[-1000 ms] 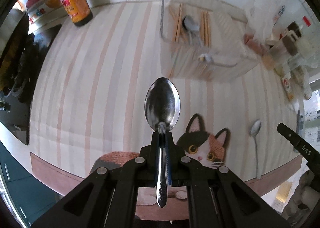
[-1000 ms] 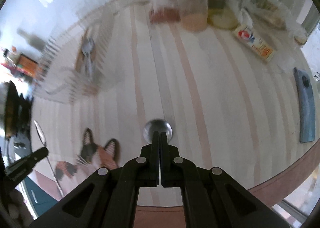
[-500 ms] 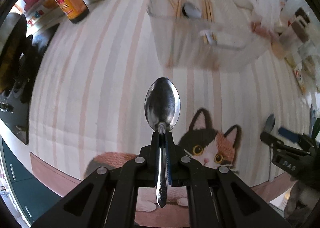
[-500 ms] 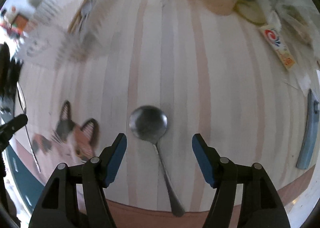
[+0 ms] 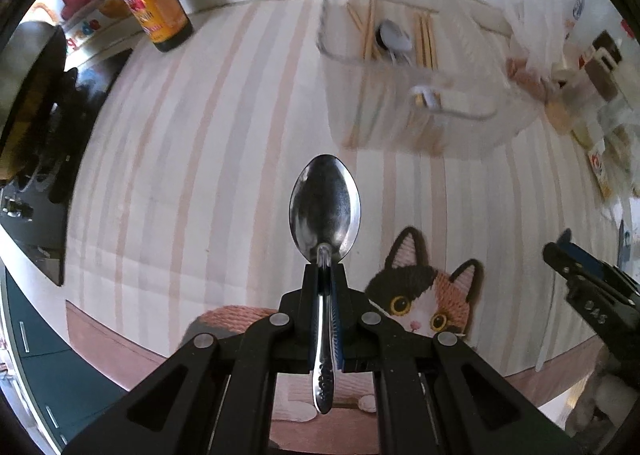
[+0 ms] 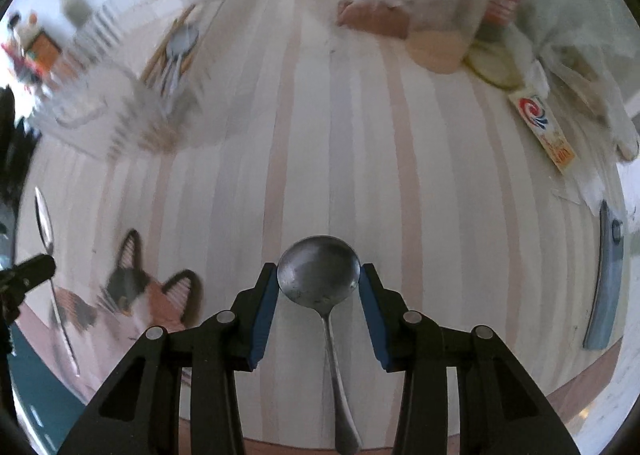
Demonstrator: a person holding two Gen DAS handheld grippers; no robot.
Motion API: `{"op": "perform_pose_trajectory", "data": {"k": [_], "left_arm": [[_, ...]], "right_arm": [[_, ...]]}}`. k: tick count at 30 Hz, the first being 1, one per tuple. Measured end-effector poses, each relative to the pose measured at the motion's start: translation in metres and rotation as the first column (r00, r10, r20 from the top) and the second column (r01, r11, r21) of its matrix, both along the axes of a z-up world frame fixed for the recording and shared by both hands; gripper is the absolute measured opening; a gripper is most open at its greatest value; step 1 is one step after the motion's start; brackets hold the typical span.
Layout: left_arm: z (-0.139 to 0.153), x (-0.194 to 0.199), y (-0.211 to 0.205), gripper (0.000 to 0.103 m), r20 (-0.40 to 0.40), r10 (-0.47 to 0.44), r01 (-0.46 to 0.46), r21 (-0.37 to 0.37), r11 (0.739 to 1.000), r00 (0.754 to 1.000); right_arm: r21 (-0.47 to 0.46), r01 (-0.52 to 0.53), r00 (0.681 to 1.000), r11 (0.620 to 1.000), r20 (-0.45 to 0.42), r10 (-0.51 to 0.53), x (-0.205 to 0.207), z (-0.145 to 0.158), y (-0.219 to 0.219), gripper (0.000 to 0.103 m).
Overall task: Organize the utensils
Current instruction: 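Carry both held spoons up to the clear basket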
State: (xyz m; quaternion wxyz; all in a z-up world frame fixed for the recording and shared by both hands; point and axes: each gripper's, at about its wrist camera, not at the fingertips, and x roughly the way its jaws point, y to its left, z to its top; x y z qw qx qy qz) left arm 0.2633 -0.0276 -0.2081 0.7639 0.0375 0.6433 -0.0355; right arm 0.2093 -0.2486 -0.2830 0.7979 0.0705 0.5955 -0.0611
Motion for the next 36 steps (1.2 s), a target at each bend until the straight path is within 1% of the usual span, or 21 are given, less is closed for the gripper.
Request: {"op": "perform_pose_trajectory", "data": {"k": [5,10,14,17,21,24,27,29,32,36], "left_arm": [[0.033,0.002,0.008,0.004,0.074,0.005,-0.005,0.001,1.0,0.997],[0.072,0.011,0.011,0.004,0.152,0.006,-0.004,-0.013,1.0,0.988],[0.102,0.023,0.005,0.004,0.21,-0.005,0.013,-0.035,0.999,0.978],[0.115,0.035,-0.001,0.004,0.227,-0.013,0.027,-0.062,0.998,0.974],[0.128,0.064,-0.017,0.004,0.233,-0.032,0.056,-0.098,0.994,0.972],[0.131,0.089,-0.028,0.004,0.226,-0.039,0.066,-0.113,0.991,0.973],[0.126,0.115,-0.036,0.004,0.202,-0.044,0.07,-0.124,0.99,0.978],[0.12,0.128,-0.04,0.004,0.184,-0.049,0.073,-0.128,0.989,0.982],[0.108,0.151,-0.044,0.004,0.141,-0.051,0.071,-0.138,0.988,0.989],[0.086,0.177,-0.045,0.004,0.067,-0.049,0.06,-0.164,0.985,0.997]], "right_arm": [[0.041,0.034,0.997,0.999,0.07,-0.037,-0.005,0.036,-0.009,0.043],[0.08,0.052,0.985,0.995,0.158,-0.065,0.004,0.076,-0.01,0.043],[0.12,0.046,0.974,0.992,0.215,-0.071,0.016,0.11,-0.006,0.043],[0.149,0.034,0.969,0.988,0.239,-0.069,0.026,0.133,-0.001,0.043],[0.196,0.019,0.961,0.981,0.267,-0.071,0.05,0.159,0.006,0.043],[0.233,0.013,0.958,0.972,0.276,-0.079,0.076,0.169,0.01,0.043],[0.253,0.011,0.959,0.967,0.272,-0.082,0.105,0.173,0.015,0.043],[0.272,0.018,0.962,0.962,0.257,-0.091,0.128,0.172,0.017,0.043],[0.275,0.021,0.965,0.961,0.245,-0.092,0.155,0.168,0.022,0.043],[0.283,0.032,0.971,0.959,0.218,-0.097,0.188,0.154,0.028,0.043]]}}
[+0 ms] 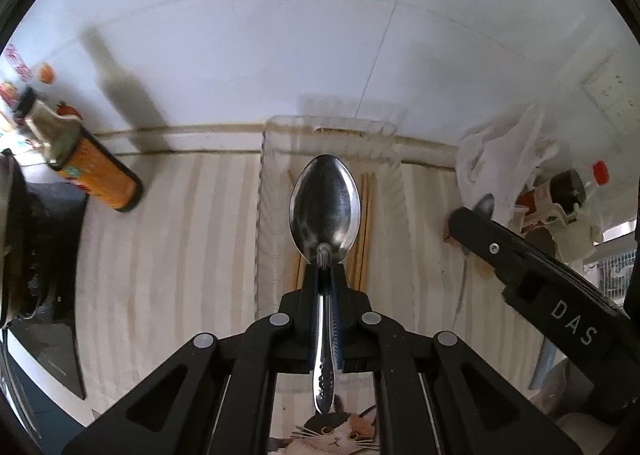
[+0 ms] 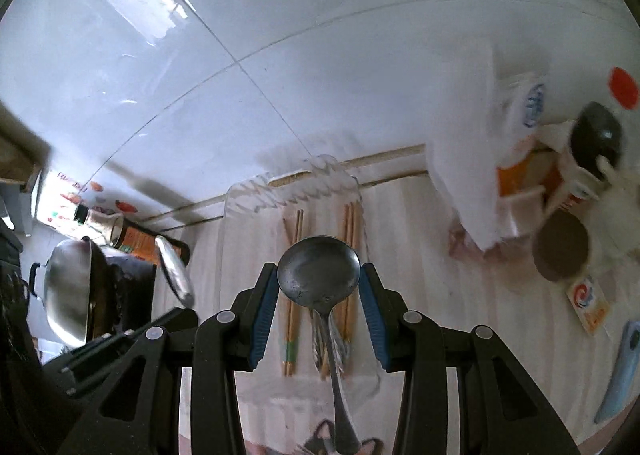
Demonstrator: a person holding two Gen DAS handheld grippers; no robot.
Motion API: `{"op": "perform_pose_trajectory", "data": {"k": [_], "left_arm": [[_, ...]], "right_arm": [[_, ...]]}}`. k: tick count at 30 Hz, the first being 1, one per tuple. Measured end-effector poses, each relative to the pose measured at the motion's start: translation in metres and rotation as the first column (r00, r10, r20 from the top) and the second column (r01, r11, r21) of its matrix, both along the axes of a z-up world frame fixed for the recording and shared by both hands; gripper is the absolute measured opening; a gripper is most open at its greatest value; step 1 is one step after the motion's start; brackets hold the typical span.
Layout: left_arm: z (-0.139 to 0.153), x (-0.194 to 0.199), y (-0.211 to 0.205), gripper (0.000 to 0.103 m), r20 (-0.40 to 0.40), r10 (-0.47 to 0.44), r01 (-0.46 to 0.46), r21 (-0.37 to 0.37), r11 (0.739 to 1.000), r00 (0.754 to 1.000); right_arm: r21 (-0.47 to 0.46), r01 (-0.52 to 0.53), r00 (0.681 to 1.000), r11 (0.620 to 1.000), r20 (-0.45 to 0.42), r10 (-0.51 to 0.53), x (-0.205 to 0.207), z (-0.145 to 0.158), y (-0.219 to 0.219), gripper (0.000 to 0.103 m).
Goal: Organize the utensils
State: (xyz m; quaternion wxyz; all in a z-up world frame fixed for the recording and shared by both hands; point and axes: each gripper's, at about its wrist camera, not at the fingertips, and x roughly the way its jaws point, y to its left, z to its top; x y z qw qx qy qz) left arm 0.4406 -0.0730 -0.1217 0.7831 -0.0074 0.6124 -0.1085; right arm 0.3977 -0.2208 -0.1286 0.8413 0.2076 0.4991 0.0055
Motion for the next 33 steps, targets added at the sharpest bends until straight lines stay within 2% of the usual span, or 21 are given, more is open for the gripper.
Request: {"op": "perform_pose_trajectory", "data": {"k": [5,7,9,12,13,14,16,18,20,22,25,33], "left_arm": [[-0.014,0.018,0.005,0.007,-0.068,0.007,-0.009,-0.035,0.999,0.998],[-0.012,0.018,0.005,0.009,-0.051,0.007,-0.007,0.003,1.0,0.999],[-0.01,0.016,0.01,0.016,-0.023,0.022,-0.021,0.051,0.998,0.999],[-0.008,0.011,0.02,0.045,0.025,0.049,-0.052,0.102,0.993,0.998],[-0.007,0.007,0.023,0.061,0.053,0.055,-0.061,0.124,0.99,0.997],[-0.007,0.005,0.026,0.067,0.071,0.059,-0.068,0.132,0.989,0.996],[-0.005,-0.003,0.033,0.07,0.112,0.063,-0.08,0.157,0.984,0.992],[-0.005,-0.01,0.039,0.08,0.155,0.059,-0.088,0.185,0.979,0.986],[-0.006,-0.017,0.043,0.096,0.18,0.048,-0.084,0.195,0.977,0.983],[-0.008,-0.021,0.044,0.103,0.185,0.033,-0.071,0.203,0.977,0.982],[-0.012,-0.028,0.047,0.103,0.184,0.014,-0.054,0.217,0.975,0.983],[-0.005,-0.058,0.056,0.103,0.222,-0.021,-0.025,0.2,0.98,0.975]], "right_arm": [[0.019,-0.018,0.997,1.0,-0.07,0.02,0.037,-0.026,0.008,0.044],[0.04,-0.016,0.992,0.999,-0.123,0.021,0.047,-0.039,0.008,0.045],[0.032,-0.021,0.988,0.999,-0.155,0.026,0.052,-0.048,0.009,0.046],[-0.026,-0.028,0.988,0.999,-0.15,0.024,0.047,-0.048,0.01,0.052],[-0.041,-0.029,0.989,0.999,-0.148,0.023,0.044,-0.046,0.009,0.055],[-0.065,-0.031,0.989,0.997,-0.145,0.021,0.04,-0.045,0.009,0.058],[-0.114,-0.029,0.991,0.993,-0.136,0.014,0.032,-0.04,0.008,0.064],[-0.164,-0.023,0.991,0.986,-0.131,0.002,0.021,-0.037,0.008,0.071],[-0.218,-0.013,0.993,0.976,-0.118,-0.013,0.007,-0.034,0.011,0.083],[-0.258,-0.004,0.993,0.966,-0.111,-0.025,-0.006,-0.034,0.014,0.091],[-0.314,0.002,0.993,0.949,-0.111,-0.039,-0.025,-0.036,0.026,0.103],[-0.413,0.076,0.991,0.908,-0.066,-0.113,-0.074,-0.031,0.041,0.103]]}}
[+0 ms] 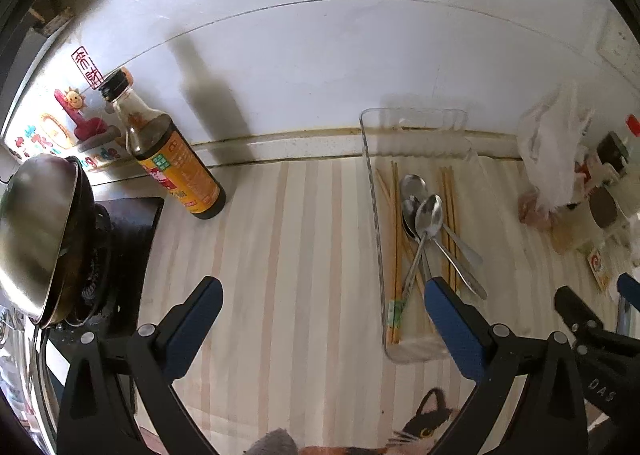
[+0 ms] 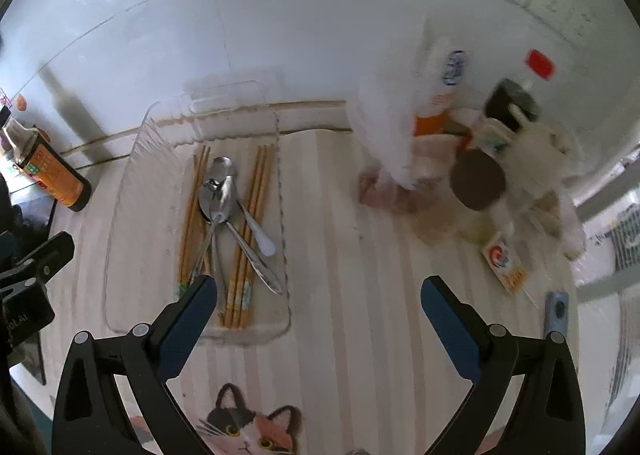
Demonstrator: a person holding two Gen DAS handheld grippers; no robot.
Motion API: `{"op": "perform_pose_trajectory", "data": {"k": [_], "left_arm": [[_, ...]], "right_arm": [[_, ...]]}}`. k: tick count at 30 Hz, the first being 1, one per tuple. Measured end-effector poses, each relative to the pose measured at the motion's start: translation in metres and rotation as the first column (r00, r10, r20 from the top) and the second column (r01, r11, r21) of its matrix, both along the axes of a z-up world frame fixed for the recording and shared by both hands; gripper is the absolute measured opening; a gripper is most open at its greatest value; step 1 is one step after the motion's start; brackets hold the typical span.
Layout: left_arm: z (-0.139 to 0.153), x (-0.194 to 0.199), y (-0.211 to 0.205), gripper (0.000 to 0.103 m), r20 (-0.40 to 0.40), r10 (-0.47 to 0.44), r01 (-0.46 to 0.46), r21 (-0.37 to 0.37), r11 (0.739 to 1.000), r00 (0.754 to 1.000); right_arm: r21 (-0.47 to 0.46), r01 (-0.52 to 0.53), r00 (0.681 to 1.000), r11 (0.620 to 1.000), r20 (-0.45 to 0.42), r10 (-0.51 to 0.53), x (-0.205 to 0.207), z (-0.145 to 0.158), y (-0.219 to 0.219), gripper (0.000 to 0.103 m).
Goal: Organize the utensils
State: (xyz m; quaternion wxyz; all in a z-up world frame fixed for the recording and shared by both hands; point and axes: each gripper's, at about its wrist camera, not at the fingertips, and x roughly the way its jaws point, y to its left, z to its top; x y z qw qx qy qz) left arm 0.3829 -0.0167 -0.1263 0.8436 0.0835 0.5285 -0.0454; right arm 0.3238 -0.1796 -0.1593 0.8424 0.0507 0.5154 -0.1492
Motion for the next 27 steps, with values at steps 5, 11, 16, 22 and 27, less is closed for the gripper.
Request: {"op": "perform_pose_trajectory", "data": {"k": [5,11,16,22,27], "left_arm": [[0.02,-0.026,0.009,0.103,0.031,0.001,0.0,-0.02,1.0,1.0],[0.059,-0.069,0.016,0.103,0.098,0.014,-0.01,-0.047,0.999,0.995],[0.094,-0.116,0.019,0.103,0.16,0.022,-0.011,-0.067,0.998,0.987],[0.135,-0.169,0.024,0.103,0.241,0.028,-0.007,-0.088,0.996,0.97],[0.16,-0.209,0.028,0.103,0.277,0.035,-0.003,-0.115,0.993,0.96]], "right_arm": [[-0.033,0.031,0.998,0.999,0.052,-0.029,-0.028,0.022,0.003,0.103],[-0.069,0.025,0.989,0.997,0.147,-0.015,-0.074,0.064,0.018,0.103],[-0.092,0.013,0.971,0.996,0.238,0.009,-0.123,0.1,0.029,0.103],[-0.101,-0.005,0.947,0.995,0.319,0.037,-0.182,0.139,0.038,0.103],[-0.105,-0.016,0.929,0.994,0.366,0.053,-0.222,0.166,0.041,0.103]]}}
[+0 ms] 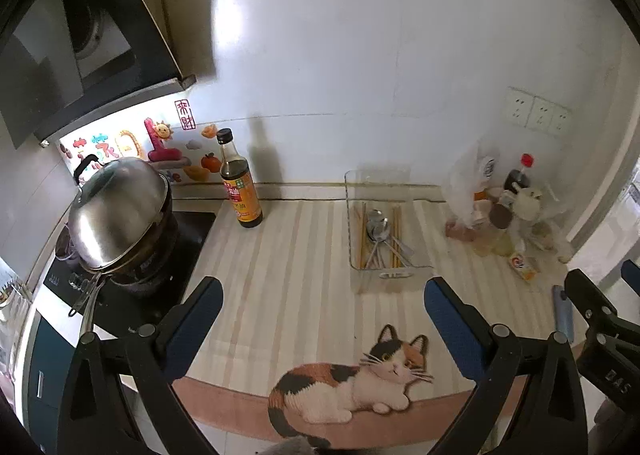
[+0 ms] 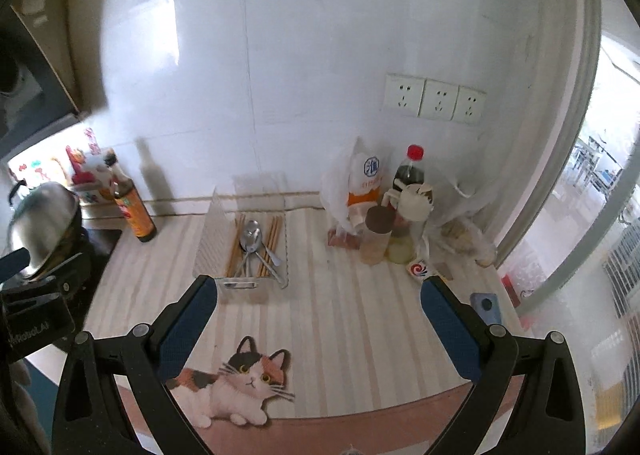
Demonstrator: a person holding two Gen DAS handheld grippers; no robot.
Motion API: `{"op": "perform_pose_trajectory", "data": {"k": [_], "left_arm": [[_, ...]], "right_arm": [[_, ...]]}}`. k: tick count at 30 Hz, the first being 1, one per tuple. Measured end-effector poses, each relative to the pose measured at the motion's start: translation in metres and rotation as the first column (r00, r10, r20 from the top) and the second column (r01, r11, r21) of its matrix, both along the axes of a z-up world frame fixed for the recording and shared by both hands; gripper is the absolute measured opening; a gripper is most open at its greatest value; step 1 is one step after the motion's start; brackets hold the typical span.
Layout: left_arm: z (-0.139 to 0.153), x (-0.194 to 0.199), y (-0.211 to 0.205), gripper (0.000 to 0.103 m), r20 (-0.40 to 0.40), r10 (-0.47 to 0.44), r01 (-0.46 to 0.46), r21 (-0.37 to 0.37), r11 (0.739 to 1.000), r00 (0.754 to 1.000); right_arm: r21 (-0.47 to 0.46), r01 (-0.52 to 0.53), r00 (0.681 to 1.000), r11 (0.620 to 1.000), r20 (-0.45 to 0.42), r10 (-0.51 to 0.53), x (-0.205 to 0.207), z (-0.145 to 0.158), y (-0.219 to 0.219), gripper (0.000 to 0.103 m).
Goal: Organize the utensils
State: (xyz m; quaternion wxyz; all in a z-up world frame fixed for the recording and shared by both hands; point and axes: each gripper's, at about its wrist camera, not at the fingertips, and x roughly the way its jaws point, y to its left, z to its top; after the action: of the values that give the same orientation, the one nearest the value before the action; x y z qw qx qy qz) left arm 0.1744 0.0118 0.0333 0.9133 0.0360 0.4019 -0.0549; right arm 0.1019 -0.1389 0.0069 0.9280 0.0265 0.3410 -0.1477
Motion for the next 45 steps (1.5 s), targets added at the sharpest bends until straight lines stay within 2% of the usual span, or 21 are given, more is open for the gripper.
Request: {"op": "perform_pose_trajectory", "data": {"k": [9,13,21,32,45], "left_arm": [[0.014,-0.033,0.001,0.103,0.011,0.001,-0.001,-0.015,1.0,1.0],[0.015,-0.031,0.001,0.103,-0.034,0.011,-0.011,-0.017,1.0,0.999],[0.019,-0.019,0.0,0.103,-0.067,0.028,-0.028,0.004,1.0,0.997],[0.023,-0.008,-0.004,0.103,-0.056,0.039,-0.038,0.02,0.999,0.998],[0.021,-0.007,-0.005,0.103,-0.059,0.055,-0.054,0.028,0.998,0.997]], "right_arm": [[-0.027,-0.025,0.999,0.999,0.047,0.027,-0.045,0.025,0.01,0.103],[-0.045,-0.028,0.999,0.999,0.043,0.03,-0.052,0.032,0.017,0.103],[-0.025,-0.013,1.0,1.0,0.001,0.013,-0.038,0.04,0.014,0.103],[-0.012,-0.029,0.999,1.0,-0.028,0.029,-0.019,0.041,0.014,0.103],[0.003,-0.039,0.999,0.999,-0.032,0.039,-0.016,0.036,0.011,0.103]]}}
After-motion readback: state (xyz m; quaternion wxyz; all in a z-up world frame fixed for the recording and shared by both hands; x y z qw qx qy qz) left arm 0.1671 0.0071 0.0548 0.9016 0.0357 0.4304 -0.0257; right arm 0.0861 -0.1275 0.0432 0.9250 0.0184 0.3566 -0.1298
